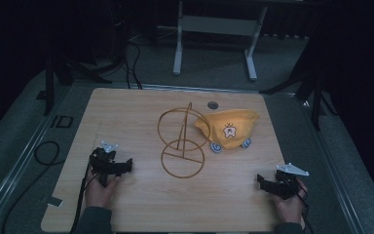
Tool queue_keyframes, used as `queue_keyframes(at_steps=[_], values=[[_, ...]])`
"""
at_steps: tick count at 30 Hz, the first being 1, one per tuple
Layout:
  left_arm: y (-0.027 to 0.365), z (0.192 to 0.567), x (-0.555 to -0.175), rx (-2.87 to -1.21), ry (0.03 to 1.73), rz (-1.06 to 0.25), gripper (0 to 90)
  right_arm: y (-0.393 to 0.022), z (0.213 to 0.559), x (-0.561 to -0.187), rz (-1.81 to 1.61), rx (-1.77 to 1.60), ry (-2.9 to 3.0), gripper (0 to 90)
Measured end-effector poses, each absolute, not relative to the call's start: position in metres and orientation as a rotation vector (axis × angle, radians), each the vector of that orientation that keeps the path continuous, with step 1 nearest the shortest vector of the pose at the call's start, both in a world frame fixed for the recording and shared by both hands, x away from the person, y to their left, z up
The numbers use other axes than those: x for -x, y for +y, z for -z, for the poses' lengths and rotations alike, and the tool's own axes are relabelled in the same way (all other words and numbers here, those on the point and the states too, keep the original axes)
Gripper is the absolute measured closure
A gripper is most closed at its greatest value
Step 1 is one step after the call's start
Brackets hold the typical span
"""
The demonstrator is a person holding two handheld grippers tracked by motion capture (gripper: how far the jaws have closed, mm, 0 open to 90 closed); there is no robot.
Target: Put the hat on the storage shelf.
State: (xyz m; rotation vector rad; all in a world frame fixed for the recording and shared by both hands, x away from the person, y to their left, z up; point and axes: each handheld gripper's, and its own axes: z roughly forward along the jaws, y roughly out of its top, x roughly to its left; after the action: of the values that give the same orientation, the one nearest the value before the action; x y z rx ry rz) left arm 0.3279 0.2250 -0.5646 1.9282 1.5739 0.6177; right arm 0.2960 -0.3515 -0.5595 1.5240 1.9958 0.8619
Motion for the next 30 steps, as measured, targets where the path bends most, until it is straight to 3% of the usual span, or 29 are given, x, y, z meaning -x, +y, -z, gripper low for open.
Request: queue_keyframes(at_steps=[21,30], values=[[0.225,0.565,-0.328,-1.926,1.576,-0.619,0.4,-0.351,0.554,-0.305,-0.82,-1.495,2.119,10.7],[0.225,0.565,-0.328,-1.925,1.577,-0.619,0.4,-0.357,0.55,-0.313,-0.844,-1.357,2.278,17.4]])
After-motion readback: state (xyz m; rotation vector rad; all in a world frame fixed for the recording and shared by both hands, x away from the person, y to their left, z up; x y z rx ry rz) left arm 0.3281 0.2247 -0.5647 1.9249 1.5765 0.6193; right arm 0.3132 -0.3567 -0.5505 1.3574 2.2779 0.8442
